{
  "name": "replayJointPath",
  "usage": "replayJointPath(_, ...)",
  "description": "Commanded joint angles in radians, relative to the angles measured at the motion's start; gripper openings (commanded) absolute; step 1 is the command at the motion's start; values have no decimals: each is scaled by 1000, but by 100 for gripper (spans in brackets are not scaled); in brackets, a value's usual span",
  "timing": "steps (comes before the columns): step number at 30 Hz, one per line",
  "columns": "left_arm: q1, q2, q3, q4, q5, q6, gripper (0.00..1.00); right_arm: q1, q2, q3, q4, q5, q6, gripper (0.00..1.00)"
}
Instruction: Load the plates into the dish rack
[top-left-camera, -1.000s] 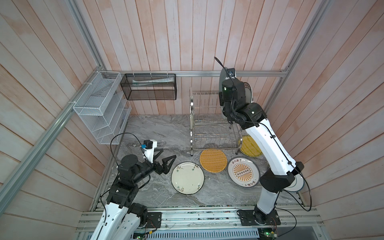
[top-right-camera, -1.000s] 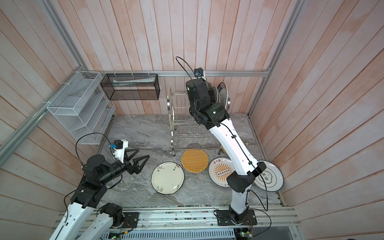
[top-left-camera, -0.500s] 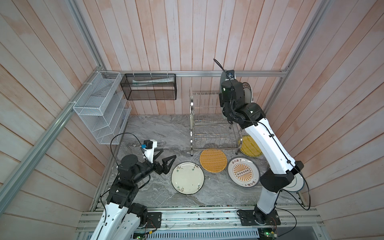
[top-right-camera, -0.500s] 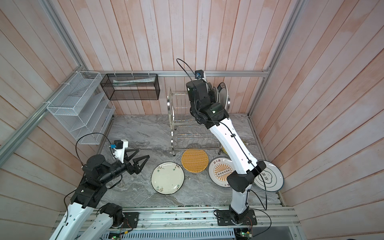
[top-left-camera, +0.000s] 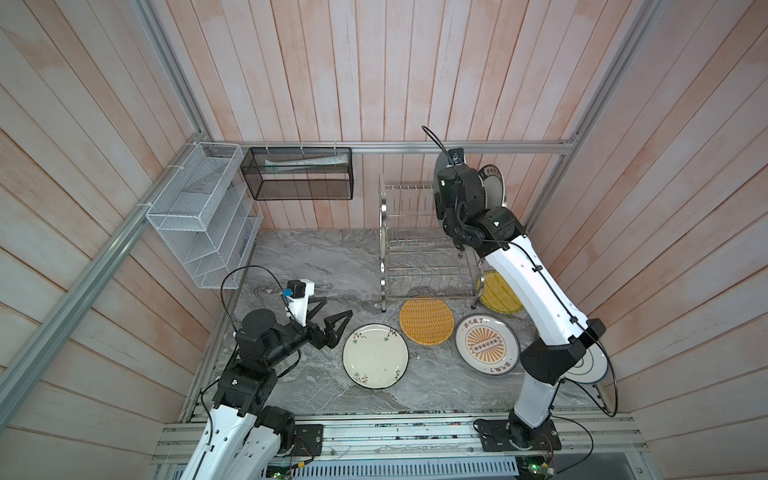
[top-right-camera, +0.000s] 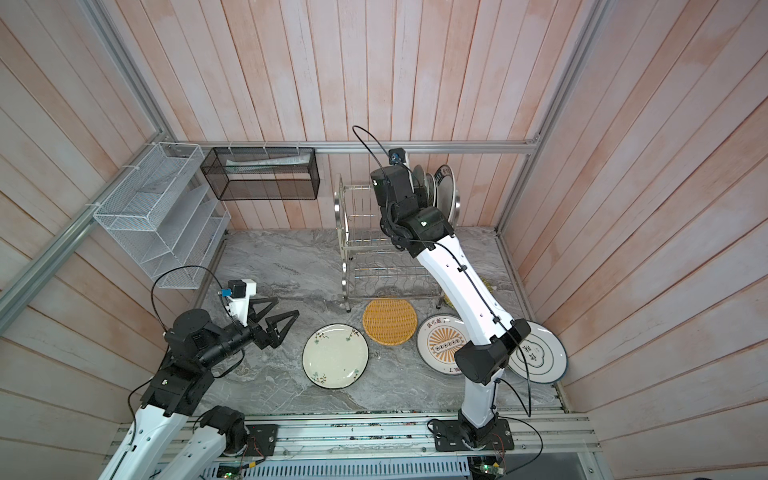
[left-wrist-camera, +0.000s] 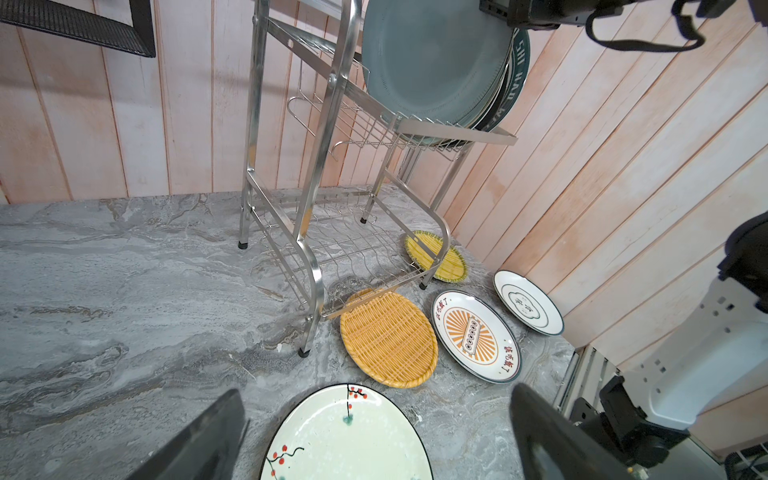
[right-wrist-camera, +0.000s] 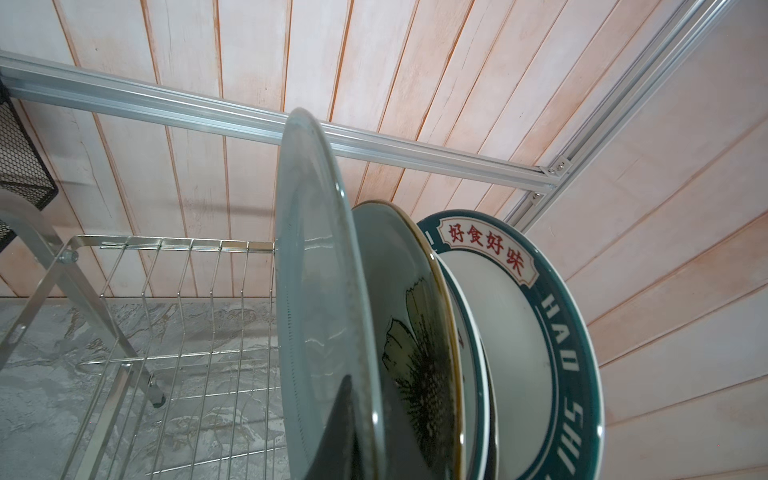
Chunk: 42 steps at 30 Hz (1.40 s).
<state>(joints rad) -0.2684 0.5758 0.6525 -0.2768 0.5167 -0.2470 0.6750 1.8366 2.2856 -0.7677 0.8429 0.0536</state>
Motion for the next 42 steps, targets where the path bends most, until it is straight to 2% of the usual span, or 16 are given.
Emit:
replayJointPath(1, 6, -4, -14, 1, 8, 8, 100, -5, -17, 29, 66, 12, 44, 0)
replayJointPath(9, 6, -3, -14, 2, 8, 7, 100, -5, -8, 23, 2, 12, 108, 0)
replayJointPath(29, 6, -5, -14, 4, 11, 6, 100, 54, -112, -171, 23, 55, 158, 0)
replayJointPath(38, 7, -4, -14, 2, 11, 6, 100, 60, -121, -184, 44, 52, 138, 8)
replayJointPath(42, 7, -4, -13, 2, 11, 5, 100, 60, -108, -149, 38, 44, 125, 16)
